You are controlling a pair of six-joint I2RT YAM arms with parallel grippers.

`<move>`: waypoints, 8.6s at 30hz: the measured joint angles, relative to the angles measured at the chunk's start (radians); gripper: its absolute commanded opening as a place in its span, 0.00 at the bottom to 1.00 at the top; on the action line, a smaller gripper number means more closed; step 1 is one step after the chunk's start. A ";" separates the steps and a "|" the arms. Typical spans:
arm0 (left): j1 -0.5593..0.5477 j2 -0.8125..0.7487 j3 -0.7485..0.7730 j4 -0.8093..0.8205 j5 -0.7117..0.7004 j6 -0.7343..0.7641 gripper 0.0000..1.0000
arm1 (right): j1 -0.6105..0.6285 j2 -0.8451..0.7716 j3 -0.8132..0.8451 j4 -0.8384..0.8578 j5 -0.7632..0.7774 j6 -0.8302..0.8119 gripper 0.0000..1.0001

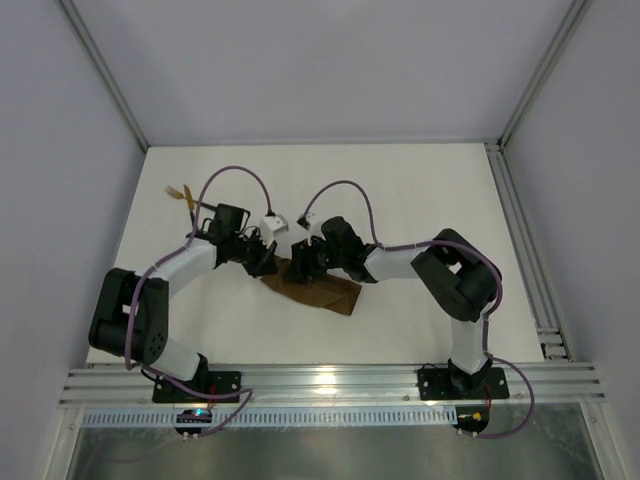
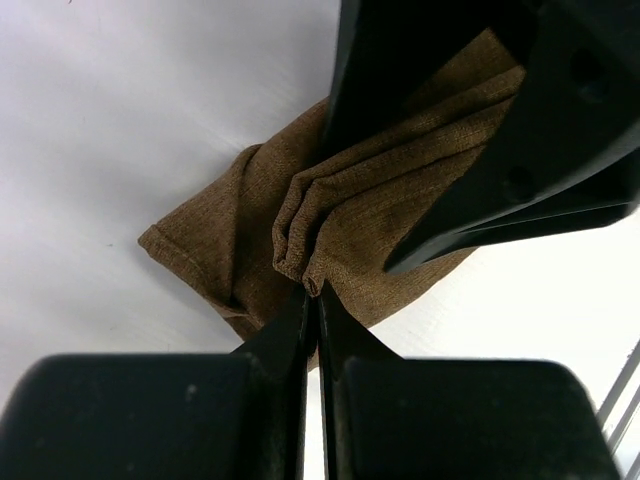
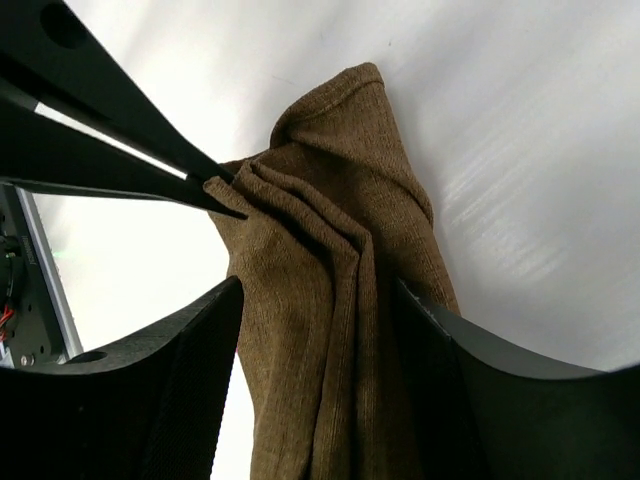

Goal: Fold the napkin into a case and place the utensils inside
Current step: Fold the 2/3-rectangle-folded napkin at the center of the board, then smooth out the smaller rectangle-folded napkin at the center of the board.

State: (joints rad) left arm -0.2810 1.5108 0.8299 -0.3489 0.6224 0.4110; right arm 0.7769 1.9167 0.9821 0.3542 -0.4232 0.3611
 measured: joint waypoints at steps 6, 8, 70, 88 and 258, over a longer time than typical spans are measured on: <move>0.000 0.011 0.013 -0.003 0.034 -0.007 0.00 | 0.000 0.050 0.003 0.109 -0.015 0.010 0.61; 0.000 0.017 0.018 -0.006 0.038 -0.008 0.00 | 0.000 0.067 0.004 0.144 -0.021 0.019 0.58; -0.283 0.060 -0.068 0.306 -0.676 0.117 0.23 | -0.008 0.100 -0.100 0.335 -0.005 0.128 0.03; -0.208 -0.015 -0.067 0.238 -0.601 -0.034 0.00 | -0.003 0.098 -0.067 0.272 -0.005 0.131 0.03; -0.106 0.037 0.036 0.119 -0.454 -0.084 0.00 | -0.066 0.226 0.224 0.002 -0.047 0.157 0.03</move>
State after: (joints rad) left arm -0.3866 1.5482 0.8661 -0.2295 0.1680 0.3271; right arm 0.7113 2.1426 1.2057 0.3565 -0.4702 0.5182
